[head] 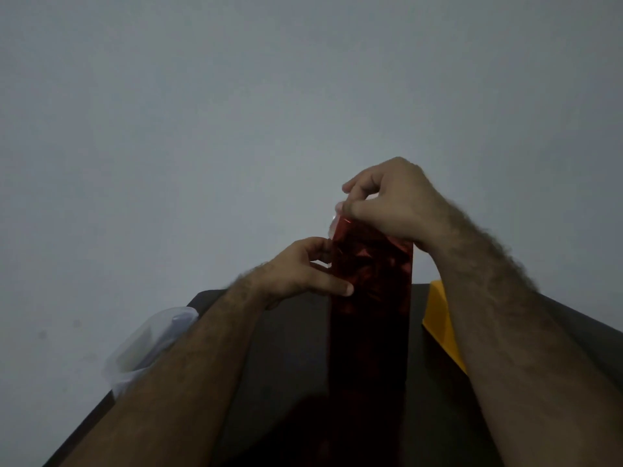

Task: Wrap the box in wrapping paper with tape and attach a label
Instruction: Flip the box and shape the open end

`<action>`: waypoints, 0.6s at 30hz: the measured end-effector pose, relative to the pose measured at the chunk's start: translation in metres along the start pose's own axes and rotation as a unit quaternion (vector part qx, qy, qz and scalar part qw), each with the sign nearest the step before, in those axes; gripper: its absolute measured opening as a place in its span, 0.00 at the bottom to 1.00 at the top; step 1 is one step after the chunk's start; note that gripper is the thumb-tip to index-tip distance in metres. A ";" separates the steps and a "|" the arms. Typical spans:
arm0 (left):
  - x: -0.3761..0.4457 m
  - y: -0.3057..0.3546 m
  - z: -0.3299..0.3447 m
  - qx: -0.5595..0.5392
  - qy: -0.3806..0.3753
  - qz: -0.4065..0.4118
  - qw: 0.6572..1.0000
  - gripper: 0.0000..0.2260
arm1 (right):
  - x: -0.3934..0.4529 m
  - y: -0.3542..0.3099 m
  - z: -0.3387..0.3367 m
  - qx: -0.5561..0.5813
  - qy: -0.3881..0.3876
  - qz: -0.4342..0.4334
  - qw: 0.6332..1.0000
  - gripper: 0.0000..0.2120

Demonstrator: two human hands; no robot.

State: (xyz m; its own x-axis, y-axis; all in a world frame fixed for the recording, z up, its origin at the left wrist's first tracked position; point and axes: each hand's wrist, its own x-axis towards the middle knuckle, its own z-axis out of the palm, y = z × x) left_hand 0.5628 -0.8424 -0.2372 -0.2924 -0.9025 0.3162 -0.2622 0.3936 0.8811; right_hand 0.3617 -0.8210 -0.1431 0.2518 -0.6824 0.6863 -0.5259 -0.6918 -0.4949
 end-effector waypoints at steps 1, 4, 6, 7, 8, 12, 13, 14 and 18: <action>-0.001 -0.001 0.000 0.003 0.005 0.000 1.000 0.33 | 0.000 0.003 -0.003 0.038 0.025 -0.009 0.999 0.07; -0.005 -0.004 -0.005 -0.021 -0.009 0.012 1.000 0.32 | 0.001 0.011 -0.020 0.104 0.046 -0.023 0.993 0.11; -0.008 -0.006 -0.008 -0.039 -0.028 0.018 0.999 0.32 | -0.005 0.016 -0.034 0.090 -0.026 -0.029 0.995 0.14; -0.009 -0.007 -0.009 -0.050 -0.035 0.019 0.998 0.33 | -0.008 0.019 -0.039 0.072 -0.078 -0.030 0.994 0.16; -0.010 -0.008 -0.008 -0.060 -0.039 0.019 0.997 0.34 | -0.010 0.023 -0.044 0.054 -0.122 -0.029 0.991 0.16; -0.009 -0.013 -0.003 -0.090 -0.043 0.027 0.995 0.35 | -0.011 0.041 -0.055 0.073 -0.218 -0.017 0.973 0.13; -0.008 -0.014 -0.003 -0.098 -0.044 0.030 0.994 0.34 | -0.011 0.044 -0.058 0.083 -0.220 -0.021 0.972 0.13; -0.008 -0.014 -0.002 -0.104 -0.046 0.031 0.993 0.33 | -0.011 0.045 -0.061 0.087 -0.210 -0.028 0.973 0.12; -0.006 -0.015 0.001 -0.130 -0.046 0.023 0.990 0.29 | -0.005 0.051 -0.066 0.046 -0.149 -0.085 0.984 0.11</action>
State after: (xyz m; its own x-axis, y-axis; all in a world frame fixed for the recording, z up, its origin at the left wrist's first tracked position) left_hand 0.5676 -0.8424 -0.2532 -0.3833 -0.8608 0.3348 -0.0046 0.3643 0.9313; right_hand 0.2804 -0.8372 -0.1369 0.5637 -0.5846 0.5835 -0.3837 -0.8109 -0.4418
